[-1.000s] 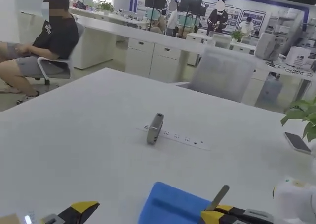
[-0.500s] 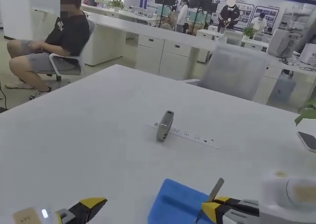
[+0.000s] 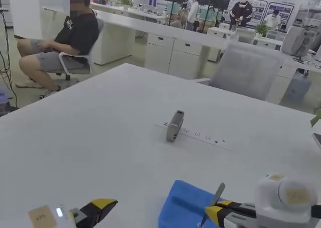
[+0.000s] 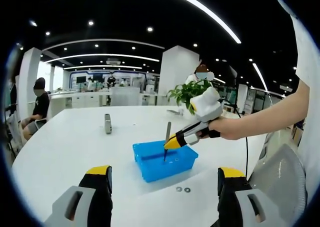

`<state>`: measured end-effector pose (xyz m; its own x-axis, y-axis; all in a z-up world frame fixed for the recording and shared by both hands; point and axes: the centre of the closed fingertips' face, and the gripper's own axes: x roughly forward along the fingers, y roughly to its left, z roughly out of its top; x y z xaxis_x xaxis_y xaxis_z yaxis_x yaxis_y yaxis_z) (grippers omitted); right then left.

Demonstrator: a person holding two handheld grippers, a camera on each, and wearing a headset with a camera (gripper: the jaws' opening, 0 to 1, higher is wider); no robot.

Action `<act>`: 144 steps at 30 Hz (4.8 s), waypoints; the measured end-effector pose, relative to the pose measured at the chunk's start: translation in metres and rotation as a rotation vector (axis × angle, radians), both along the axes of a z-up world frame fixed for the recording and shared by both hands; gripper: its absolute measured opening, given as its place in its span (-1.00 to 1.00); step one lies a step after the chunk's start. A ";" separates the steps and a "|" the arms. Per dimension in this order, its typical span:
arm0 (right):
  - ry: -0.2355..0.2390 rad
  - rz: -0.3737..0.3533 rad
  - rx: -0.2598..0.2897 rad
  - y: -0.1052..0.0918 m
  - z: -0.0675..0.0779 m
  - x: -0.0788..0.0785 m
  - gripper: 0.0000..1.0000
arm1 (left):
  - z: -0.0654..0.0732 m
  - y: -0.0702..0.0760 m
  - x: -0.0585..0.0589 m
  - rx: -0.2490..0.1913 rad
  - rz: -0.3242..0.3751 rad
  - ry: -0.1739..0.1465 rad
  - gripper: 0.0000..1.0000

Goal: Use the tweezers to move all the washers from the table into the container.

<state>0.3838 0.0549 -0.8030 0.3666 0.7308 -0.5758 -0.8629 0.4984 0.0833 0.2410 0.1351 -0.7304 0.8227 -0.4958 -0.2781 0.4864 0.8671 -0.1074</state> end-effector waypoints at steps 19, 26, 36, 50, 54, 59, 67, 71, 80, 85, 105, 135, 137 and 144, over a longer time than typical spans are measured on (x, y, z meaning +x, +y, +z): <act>-0.008 -0.012 0.017 -0.005 0.003 -0.005 -0.92 | -0.001 0.000 -0.001 0.004 -0.007 0.005 0.75; -0.041 -0.006 0.054 -0.006 0.024 -0.016 -0.92 | -0.001 -0.001 -0.001 0.004 -0.011 0.004 0.75; -0.058 0.012 0.110 -0.008 0.049 -0.043 -0.92 | -0.002 -0.002 -0.001 0.006 -0.017 0.008 0.74; 0.031 0.041 0.123 -0.006 0.029 -0.081 -0.92 | -0.003 -0.003 -0.002 0.001 -0.022 0.015 0.73; 0.071 0.047 0.120 -0.005 0.018 -0.091 -0.92 | -0.003 -0.003 -0.002 0.001 -0.023 0.017 0.73; 0.117 0.061 0.106 -0.004 0.003 -0.101 -0.92 | -0.003 -0.002 -0.001 -0.001 -0.019 0.016 0.73; 0.135 0.077 0.071 -0.007 -0.010 -0.105 -0.91 | -0.003 -0.001 -0.001 -0.001 -0.017 0.016 0.72; 0.134 0.075 0.073 -0.007 -0.011 -0.104 -0.91 | -0.003 0.000 -0.001 -0.003 -0.013 0.017 0.72; 0.040 0.121 0.083 -0.003 -0.007 -0.111 -0.97 | -0.004 -0.001 -0.001 0.001 -0.016 0.020 0.70; 0.003 0.145 0.143 0.000 0.003 -0.119 -0.97 | 0.000 -0.008 -0.006 -0.087 -0.062 0.049 0.42; -0.096 0.318 0.224 0.003 0.023 -0.144 -0.95 | 0.014 -0.076 0.014 0.144 -0.647 0.106 -0.72; -0.101 0.348 0.096 0.007 -0.004 -0.139 -0.87 | -0.013 -0.094 -0.002 0.413 -0.876 0.135 -1.00; -0.086 0.335 0.106 0.005 -0.006 -0.136 -0.87 | -0.016 -0.094 0.000 0.422 -0.880 0.138 -1.00; -0.038 0.312 0.137 0.005 -0.007 -0.137 -0.86 | -0.016 -0.098 0.003 0.433 -0.884 0.156 -1.00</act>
